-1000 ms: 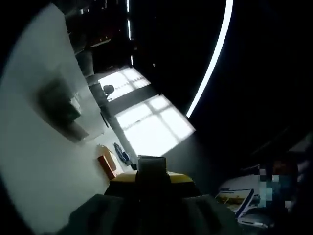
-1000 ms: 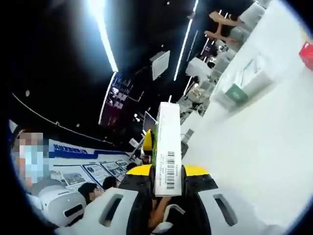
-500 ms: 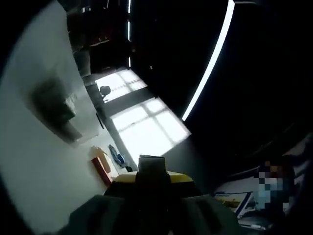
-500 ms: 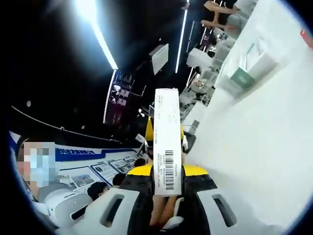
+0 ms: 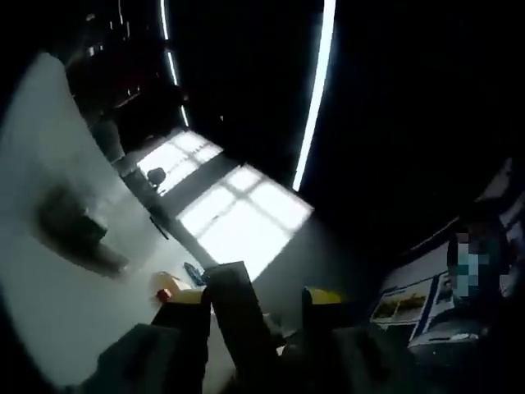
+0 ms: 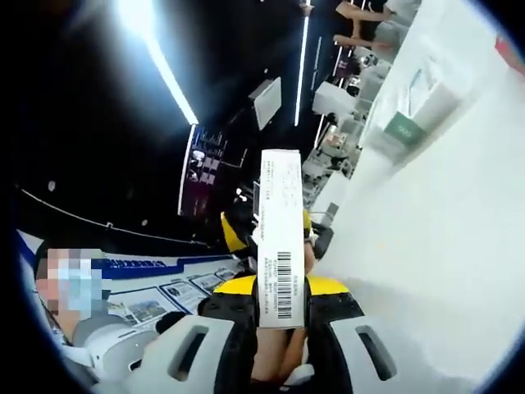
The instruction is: Arrange the small medicine boxes into an aligned row inside the storage area until every box is upright, visible, and separated from the surrounding clutter.
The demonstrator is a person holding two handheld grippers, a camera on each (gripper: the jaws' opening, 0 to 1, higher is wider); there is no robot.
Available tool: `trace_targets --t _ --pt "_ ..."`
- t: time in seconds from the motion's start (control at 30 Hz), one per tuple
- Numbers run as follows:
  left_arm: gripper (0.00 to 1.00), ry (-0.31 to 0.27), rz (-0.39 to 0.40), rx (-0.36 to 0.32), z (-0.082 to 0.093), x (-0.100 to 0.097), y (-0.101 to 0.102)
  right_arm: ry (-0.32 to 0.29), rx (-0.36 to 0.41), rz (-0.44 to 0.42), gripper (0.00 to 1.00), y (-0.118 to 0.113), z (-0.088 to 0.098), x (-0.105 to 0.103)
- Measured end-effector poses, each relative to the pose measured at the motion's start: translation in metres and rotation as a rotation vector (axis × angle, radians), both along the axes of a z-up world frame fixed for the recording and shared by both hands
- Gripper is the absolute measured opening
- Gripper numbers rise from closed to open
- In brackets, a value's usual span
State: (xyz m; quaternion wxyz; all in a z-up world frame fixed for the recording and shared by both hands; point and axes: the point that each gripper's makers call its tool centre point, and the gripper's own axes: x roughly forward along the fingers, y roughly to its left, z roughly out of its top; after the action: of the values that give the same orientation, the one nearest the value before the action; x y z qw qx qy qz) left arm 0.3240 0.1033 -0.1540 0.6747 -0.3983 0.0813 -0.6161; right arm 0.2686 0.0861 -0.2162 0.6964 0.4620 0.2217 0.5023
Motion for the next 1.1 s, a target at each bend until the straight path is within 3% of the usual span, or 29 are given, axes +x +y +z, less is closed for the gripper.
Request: trace_targets --t 0.13,0.4,0.57,0.77,0.97,1.1 --pt "0.73 -0.104 0.097 0.06 0.001 0.006 0.005 0.0 0.012 -0.011 0.18 -0.006 0.003 0.002" --pt "1.0 -0.277 0.186 0.185 -0.003 0.001 0.006 0.017 0.031 -0.015 0.18 -0.012 0.003 0.002" --pt "0.99 -0.387 0.228 0.325 -0.012 0.0 0.008 0.024 0.028 -0.019 0.18 -0.016 0.0 0.003" --pt "0.99 -0.423 0.261 0.353 -0.011 -0.002 0.014 0.03 0.029 -0.023 0.18 -0.021 -0.001 0.003" --pt "1.0 -0.475 0.311 0.432 -0.018 0.0 0.029 0.034 0.023 -0.038 0.18 -0.033 0.0 0.004" --pt "1.0 -0.475 0.332 0.452 -0.021 0.003 0.04 0.037 0.022 -0.05 0.18 -0.041 0.0 0.006"
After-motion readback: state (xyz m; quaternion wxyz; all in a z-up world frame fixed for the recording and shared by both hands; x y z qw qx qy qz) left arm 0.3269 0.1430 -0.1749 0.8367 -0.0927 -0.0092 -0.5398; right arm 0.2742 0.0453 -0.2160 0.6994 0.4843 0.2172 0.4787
